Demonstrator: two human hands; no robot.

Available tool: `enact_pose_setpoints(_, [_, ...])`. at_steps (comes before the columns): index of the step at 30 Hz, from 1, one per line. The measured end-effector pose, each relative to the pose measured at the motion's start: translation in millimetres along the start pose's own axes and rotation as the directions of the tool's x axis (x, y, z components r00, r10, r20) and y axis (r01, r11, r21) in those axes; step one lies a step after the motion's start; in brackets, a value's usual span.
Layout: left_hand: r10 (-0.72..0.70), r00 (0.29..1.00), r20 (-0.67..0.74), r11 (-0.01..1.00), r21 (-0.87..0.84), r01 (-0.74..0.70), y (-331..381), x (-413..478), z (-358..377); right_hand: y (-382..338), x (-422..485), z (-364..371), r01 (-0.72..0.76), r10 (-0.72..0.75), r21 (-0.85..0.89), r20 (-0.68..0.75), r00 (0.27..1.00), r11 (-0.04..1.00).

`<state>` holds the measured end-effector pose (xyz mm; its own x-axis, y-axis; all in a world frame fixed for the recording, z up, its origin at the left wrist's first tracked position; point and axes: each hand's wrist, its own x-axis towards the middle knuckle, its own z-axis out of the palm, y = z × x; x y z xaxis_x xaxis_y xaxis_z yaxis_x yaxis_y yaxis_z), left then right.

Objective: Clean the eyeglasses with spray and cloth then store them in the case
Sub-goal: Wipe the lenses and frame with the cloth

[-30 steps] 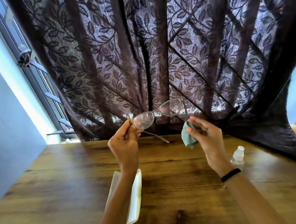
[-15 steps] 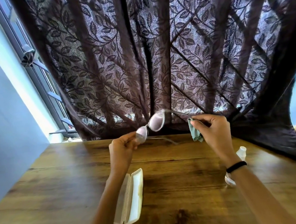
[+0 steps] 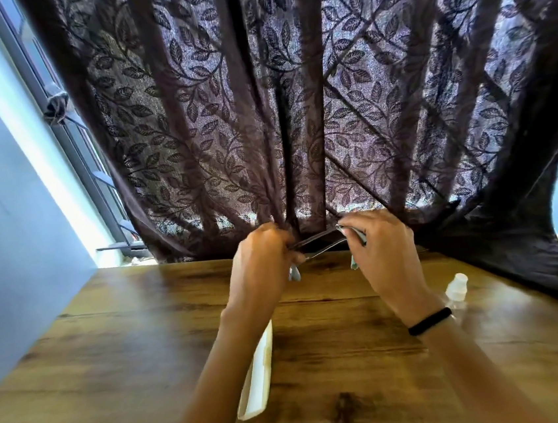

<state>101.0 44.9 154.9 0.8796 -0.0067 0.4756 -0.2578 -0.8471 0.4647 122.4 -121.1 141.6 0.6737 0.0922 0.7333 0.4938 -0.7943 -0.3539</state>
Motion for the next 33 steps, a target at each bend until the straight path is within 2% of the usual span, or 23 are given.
enact_pose_setpoints(3, [-0.001,1.000,0.030,0.997,0.073,-0.001,-1,-2,7,-2,-3,1,0.051,-0.052,-0.032,-0.011,0.999,0.998])
enact_pose_setpoints(7, [-0.007,1.000,0.015,0.999,0.046,0.006,-8,-5,14,-5,-6,-1,0.101,-0.102,-0.045,-0.026,0.994,0.994])
enact_pose_setpoints(12, [0.055,0.990,-0.128,0.998,-0.032,-0.060,-20,-5,19,-15,-8,-5,0.232,-0.232,-0.021,-0.129,0.964,0.973])
enact_pose_setpoints(15, [0.043,0.980,-0.196,0.991,-0.113,-0.066,-27,-4,21,-20,-13,-9,0.296,-0.261,0.096,-0.270,0.927,0.950])
enact_pose_setpoints(18, [-0.015,0.974,-0.227,0.967,-0.251,-0.043,-32,-3,20,-20,-21,-11,0.245,-0.143,0.289,-0.332,0.932,0.926])
enact_pose_setpoints(22, [-0.104,0.959,-0.262,0.895,-0.445,-0.024,-33,-5,17,-10,-25,-4,0.034,0.117,0.524,-0.252,0.961,0.851])
enact_pose_setpoints(26, [-0.057,0.957,-0.284,0.885,-0.458,-0.083,-32,-9,21,-6,-19,3,-0.094,0.257,0.627,-0.175,0.950,0.773])
enact_pose_setpoints(30, [0.024,0.952,-0.306,0.898,-0.411,-0.155,-27,-11,27,-16,-18,17,-0.141,0.235,0.609,-0.078,0.969,0.781])
enact_pose_setpoints(33, [0.079,0.933,-0.351,0.909,-0.358,-0.211,-26,-11,29,-19,-22,27,-0.012,0.039,0.411,-0.057,0.998,0.912])
